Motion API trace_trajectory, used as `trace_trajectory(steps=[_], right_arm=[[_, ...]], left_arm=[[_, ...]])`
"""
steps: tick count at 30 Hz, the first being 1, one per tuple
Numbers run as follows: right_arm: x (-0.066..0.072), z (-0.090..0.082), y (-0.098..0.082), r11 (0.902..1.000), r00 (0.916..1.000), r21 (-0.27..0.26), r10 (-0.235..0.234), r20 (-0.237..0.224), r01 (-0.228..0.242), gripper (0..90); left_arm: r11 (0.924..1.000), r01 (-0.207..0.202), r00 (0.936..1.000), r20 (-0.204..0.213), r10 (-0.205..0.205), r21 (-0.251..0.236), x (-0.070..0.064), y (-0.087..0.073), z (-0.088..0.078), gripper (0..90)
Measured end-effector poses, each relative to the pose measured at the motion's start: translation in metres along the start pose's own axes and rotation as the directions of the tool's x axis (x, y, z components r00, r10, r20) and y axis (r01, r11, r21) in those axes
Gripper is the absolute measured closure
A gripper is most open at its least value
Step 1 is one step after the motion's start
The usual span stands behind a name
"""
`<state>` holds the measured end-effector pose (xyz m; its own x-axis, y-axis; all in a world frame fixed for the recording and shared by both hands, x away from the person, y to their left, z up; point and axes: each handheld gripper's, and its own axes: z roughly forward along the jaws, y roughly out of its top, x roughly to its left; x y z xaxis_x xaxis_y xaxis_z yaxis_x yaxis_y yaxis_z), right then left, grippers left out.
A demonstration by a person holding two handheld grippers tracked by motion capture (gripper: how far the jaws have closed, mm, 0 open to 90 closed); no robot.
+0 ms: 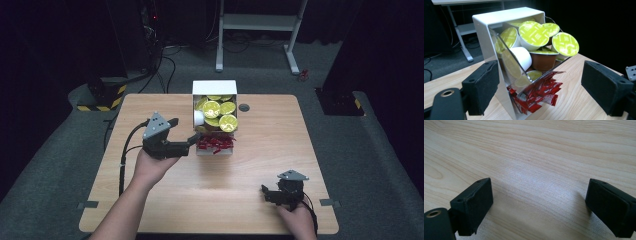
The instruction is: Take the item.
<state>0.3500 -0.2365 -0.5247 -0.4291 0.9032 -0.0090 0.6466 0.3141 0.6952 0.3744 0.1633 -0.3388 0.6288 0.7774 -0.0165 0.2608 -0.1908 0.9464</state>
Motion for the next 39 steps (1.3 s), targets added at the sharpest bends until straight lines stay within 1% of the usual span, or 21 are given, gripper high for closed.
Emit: trace_trajectory(steps=[2,9,14,15,17,18,21,24,28,31,39], right_arm=[[0.0,0.0,0.0,1.0,1.0,0.0,0.0,0.0,0.0,7.5],[0.0,0.0,0.0,1.0,1.0,-0.001,0.001,-0.002,-0.001,7.6],[-0.001,0.0,0.0,1.0,0.9999,0.0,-0.009,-0.006,0.009,7.6],[-0.001,0.0,0.0,1.0,0.9999,0.001,-0.005,-0.01,0.005,7.5],[-0.002,0.001,0.001,0.9998,0.9998,0.0,-0.017,-0.01,0.017,7.5],[-0.002,0.001,0.001,0.9999,0.9998,0.002,-0.017,-0.012,0.017,7.5],[-0.002,0.001,0.001,0.9998,0.9997,0.002,-0.019,-0.012,0.019,7.5],[-0.002,0.001,0.001,0.9998,0.9997,0.002,-0.02,-0.011,0.02,7.4],[-0.001,0.001,0.001,0.9998,0.9998,0.002,-0.018,-0.01,0.018,7.5],[-0.001,0.001,0.001,0.9998,0.9998,0.002,-0.018,-0.01,0.018,7.4],[-0.001,0.001,0.001,0.9999,0.9999,0.002,-0.014,-0.007,0.014,7.5]], left_arm=[[1.0,-0.001,1.0,-0.005,0.001,0.0,0.001,0.002,0.002,15.3],[0.9997,0.025,0.9995,-0.022,-0.025,0.005,0.003,0.007,0.009,15.3],[0.9996,0.026,0.9985,-0.048,-0.026,0.006,0.003,0.012,0.013,15.3],[0.9996,0.026,0.9985,-0.049,-0.026,0.007,0.003,0.013,0.013,15.3],[0.9997,0.024,0.9983,-0.053,-0.023,0.009,0.003,0.016,0.015,15.3],[0.9998,0.016,0.9982,-0.057,-0.015,0.011,0.002,0.017,0.015,15.3],[0.9999,0.01,0.9983,-0.058,-0.01,0.005,0.001,0.021,0.016,15.1],[0.9999,0.015,0.9984,-0.054,-0.015,0.005,0.0,0.021,0.016,15.0],[0.9999,-0.004,0.9982,-0.06,0.005,0.014,-0.001,0.024,0.02,14.9],[0.9997,-0.019,0.9978,-0.063,0.019,0.013,-0.003,0.027,0.025,14.9],[0.9988,-0.036,0.9977,-0.056,0.038,0.033,-0.009,0.03,0.044,14.9]])
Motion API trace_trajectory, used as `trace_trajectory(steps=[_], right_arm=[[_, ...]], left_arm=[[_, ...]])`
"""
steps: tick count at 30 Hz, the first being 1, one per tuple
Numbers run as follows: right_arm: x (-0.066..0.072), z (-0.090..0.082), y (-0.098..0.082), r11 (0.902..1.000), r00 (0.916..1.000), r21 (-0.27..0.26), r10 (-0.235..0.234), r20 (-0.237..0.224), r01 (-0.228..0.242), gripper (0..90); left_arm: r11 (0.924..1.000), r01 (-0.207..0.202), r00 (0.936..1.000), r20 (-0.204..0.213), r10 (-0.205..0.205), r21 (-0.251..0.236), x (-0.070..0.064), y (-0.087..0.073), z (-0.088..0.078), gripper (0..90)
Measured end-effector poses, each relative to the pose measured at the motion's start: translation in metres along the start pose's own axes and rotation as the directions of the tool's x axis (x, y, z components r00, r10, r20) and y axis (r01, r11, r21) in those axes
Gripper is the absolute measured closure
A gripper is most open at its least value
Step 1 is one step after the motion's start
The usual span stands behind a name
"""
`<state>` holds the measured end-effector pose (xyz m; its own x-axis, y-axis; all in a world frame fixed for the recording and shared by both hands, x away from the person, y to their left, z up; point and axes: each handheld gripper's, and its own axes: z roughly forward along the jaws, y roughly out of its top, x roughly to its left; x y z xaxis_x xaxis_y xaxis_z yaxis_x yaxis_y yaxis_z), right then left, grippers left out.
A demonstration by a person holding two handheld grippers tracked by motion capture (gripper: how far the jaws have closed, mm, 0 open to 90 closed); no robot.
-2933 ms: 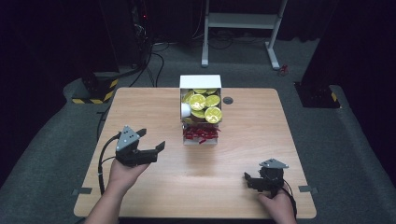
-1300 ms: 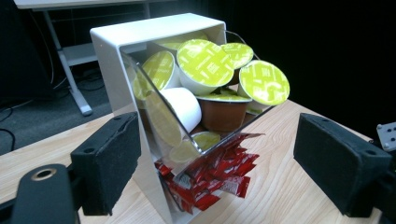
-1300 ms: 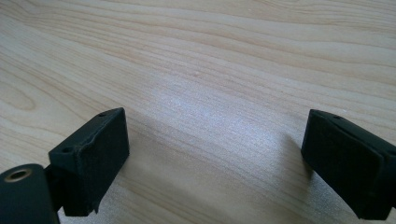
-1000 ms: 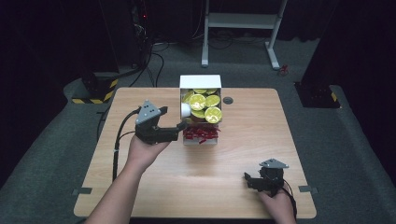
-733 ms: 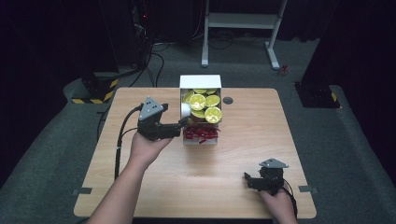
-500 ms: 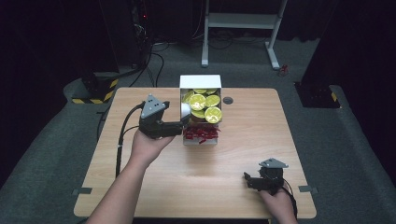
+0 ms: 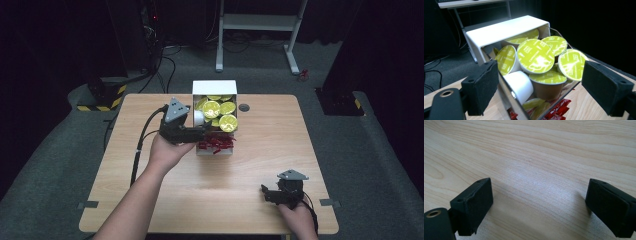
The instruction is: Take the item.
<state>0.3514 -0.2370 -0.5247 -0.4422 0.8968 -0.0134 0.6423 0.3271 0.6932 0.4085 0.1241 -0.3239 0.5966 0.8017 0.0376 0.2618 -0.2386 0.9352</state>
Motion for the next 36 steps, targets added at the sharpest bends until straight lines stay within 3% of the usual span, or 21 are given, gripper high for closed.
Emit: trace_trajectory(steps=[16,21,31,33,36], right_arm=[[0.0,0.0,0.0,1.0,1.0,0.001,0.004,0.0,-0.004,7.5],[0.0,0.0,0.0,1.0,1.0,0.001,0.004,0.0,-0.004,7.6],[0.0,0.0,0.0,1.0,1.0,0.0,0.002,0.001,-0.002,7.5],[0.0,0.0,0.0,1.0,1.0,0.0,0.002,0.001,-0.002,7.5],[0.0,0.0,0.0,1.0,1.0,0.0,0.001,0.0,-0.001,7.5]], left_arm=[[1.0,-0.004,0.9999,-0.01,0.003,-0.003,-0.001,0.005,0.018,15.8],[1.0,0.007,1.0,-0.006,-0.007,0.0,0.001,0.007,0.023,20.0],[0.9989,-0.046,0.998,-0.042,0.047,0.007,-0.005,0.012,0.031,31.4],[0.9993,-0.037,0.9985,-0.04,0.037,0.002,-0.005,0.013,0.033,31.5],[0.9984,-0.056,0.9967,-0.059,0.057,0.01,-0.007,0.014,0.036,28.4]])
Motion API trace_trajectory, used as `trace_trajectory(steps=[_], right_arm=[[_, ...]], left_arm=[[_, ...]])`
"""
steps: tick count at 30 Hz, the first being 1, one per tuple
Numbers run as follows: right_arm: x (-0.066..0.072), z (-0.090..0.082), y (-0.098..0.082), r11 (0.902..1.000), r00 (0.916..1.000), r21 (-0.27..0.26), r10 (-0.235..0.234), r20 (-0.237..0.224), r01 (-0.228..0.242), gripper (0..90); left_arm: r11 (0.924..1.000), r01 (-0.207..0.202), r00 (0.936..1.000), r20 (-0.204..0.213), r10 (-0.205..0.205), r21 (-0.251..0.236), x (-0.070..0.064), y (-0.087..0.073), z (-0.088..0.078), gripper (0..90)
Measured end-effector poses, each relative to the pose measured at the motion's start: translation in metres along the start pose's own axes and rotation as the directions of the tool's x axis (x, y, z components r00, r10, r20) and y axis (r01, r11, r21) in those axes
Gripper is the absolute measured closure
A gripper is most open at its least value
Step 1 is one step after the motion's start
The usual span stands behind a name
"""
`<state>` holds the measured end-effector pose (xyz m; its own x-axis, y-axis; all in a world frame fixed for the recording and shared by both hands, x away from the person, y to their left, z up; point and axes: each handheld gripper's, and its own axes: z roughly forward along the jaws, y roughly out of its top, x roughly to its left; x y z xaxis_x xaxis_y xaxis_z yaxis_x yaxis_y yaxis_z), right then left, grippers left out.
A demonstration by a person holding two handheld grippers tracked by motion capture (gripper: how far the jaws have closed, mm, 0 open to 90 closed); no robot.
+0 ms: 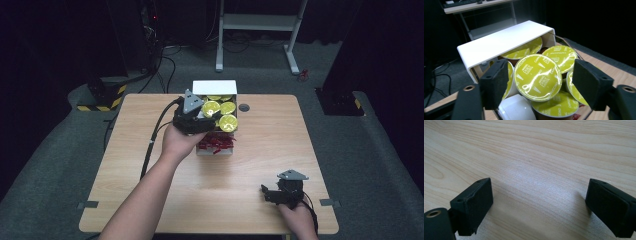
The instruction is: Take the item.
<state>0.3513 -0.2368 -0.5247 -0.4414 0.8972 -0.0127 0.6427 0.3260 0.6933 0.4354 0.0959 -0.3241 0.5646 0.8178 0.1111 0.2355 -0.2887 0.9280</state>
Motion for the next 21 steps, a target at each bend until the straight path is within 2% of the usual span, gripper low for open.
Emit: trace_trajectory(steps=[3,6,15,16,21], right_arm=[[0.0,0.0,0.0,1.0,1.0,0.0,0.0,0.0,0.0,7.5],[0.001,0.001,0.001,1.0,1.0,0.001,0.0,-0.008,0.0,7.5],[0.001,0.001,0.001,1.0,1.0,0.002,0.002,-0.009,-0.002,7.5],[0.0,0.001,0.001,0.9999,0.9999,-0.001,-0.012,-0.011,0.012,7.5],[0.001,0.002,0.002,0.9999,0.9999,-0.002,-0.01,-0.013,0.01,7.5]], left_arm=[[1.0,0.005,0.9999,-0.012,-0.005,0.009,-0.001,0.0,0.003,27.0],[0.9997,-0.004,1.0,-0.007,0.004,0.022,-0.002,0.0,0.007,25.8],[0.9994,0.014,0.9999,0.005,-0.014,0.03,0.002,-0.002,0.013,25.5],[0.9994,0.013,0.9999,0.005,-0.013,0.031,0.001,-0.002,0.013,25.5],[0.9993,0.011,0.9999,-0.003,-0.011,0.037,-0.001,-0.003,0.016,25.2]])
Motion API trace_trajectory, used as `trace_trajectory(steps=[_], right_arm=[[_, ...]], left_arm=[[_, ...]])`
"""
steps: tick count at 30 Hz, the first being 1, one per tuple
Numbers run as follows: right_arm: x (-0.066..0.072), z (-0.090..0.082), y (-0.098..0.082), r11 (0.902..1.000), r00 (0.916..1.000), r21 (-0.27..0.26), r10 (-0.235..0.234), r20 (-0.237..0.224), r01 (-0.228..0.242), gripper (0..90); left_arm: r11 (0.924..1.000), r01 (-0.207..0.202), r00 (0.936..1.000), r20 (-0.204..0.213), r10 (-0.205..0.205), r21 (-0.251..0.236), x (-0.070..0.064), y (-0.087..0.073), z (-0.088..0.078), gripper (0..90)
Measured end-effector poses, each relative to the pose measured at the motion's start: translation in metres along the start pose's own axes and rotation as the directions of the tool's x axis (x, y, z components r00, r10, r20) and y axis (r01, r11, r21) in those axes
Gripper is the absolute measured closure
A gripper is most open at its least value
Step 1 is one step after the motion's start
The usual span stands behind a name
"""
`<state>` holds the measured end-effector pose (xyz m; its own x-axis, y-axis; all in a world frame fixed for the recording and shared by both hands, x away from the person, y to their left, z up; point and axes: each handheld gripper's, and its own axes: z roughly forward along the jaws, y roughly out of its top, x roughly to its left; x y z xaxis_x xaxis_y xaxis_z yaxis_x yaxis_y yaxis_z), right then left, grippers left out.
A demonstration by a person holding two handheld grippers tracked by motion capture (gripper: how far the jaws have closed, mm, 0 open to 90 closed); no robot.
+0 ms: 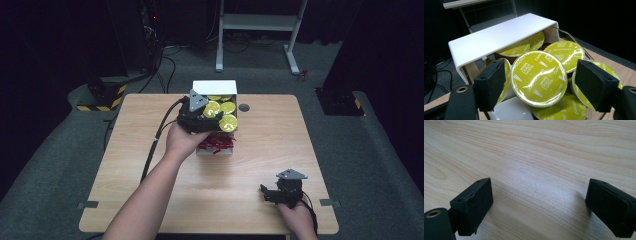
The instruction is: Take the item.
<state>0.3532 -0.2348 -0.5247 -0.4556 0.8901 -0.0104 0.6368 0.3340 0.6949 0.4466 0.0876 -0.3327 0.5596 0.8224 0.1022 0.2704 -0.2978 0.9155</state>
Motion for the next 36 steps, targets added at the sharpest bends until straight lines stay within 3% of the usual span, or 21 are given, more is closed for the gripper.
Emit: trace_trajectory(steps=[7,15,36], right_arm=[[0.0,0.0,0.0,1.0,1.0,0.0,0.0,0.0,0.0,7.5],[0.0,0.0,0.0,1.0,1.0,0.0,0.001,-0.001,-0.001,7.5],[0.0,0.0,0.0,1.0,1.0,0.0,0.0,-0.001,0.0,7.5]], left_arm=[[0.9999,0.008,1.0,-0.003,-0.008,0.007,0.001,-0.002,0.004,28.6],[0.9997,0.003,0.9999,-0.012,-0.003,-0.026,0.001,-0.005,-0.001,37.7],[0.9958,0.021,0.9998,0.007,-0.02,-0.089,-0.004,-0.003,-0.013,38.4]])
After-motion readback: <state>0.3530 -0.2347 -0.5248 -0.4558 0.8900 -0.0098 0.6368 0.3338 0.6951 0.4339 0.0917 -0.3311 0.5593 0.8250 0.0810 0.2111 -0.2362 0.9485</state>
